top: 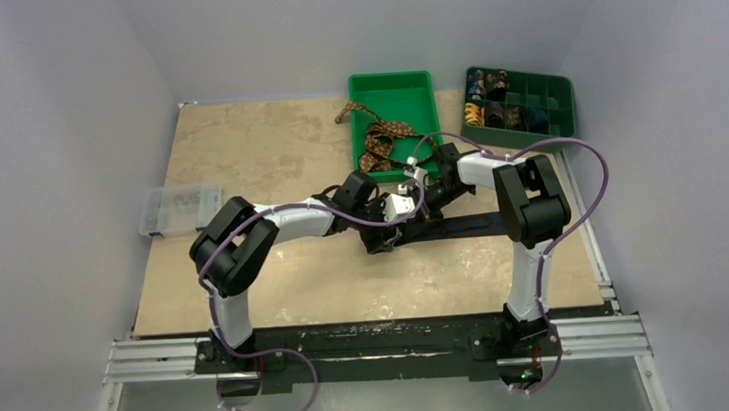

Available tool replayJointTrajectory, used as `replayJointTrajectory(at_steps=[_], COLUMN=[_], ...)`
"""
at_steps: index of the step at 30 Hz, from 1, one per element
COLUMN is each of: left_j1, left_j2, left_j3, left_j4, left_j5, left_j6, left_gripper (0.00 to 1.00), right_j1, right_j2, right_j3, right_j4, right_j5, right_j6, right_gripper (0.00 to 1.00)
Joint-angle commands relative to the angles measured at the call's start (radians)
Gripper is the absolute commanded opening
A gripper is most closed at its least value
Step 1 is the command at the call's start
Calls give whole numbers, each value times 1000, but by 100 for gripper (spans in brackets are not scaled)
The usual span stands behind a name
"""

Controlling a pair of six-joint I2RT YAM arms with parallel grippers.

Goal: Roll the ties
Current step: Roll the tie at the center of the board.

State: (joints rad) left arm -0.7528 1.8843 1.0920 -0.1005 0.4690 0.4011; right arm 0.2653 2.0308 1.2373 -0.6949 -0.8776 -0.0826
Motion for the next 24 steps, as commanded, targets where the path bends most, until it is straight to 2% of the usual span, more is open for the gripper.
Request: replayJointTrajectory(at_steps=[1,7,11,13,15,19,22,24], left_j1=[2,2,-13,-27,-35,-34,-33,-30], left_j2=[-35,-35,-2,17,46,62,38,32], left_j3=[-23,-55,-49,-39,5,17,-23,-38], left_j4=[170,309,307,291,202,106,53,24], left_j5=[90,119,120,92,62,26,34,33], left_j6=[-35,-50,-14,11,30,53,79,89], left_gripper=[67,69,67,59,47,26,17,11], right_j1=[-8,-10,-9,-8,-6,-4,-13,-31], right_j2=[63,85,106,114,108,40,-49,-98], right_j3=[1,14,41,49,49,23,7,20], right_j4=[-5,-15,-33,-40,-44,-33,-64,-103], right_j5=[164,248,282,274,257,127,31,-13], right_j6=[9,13,13,9,3,-25,-61,-82], right_gripper=[0,0,0,0,0,0,21,31])
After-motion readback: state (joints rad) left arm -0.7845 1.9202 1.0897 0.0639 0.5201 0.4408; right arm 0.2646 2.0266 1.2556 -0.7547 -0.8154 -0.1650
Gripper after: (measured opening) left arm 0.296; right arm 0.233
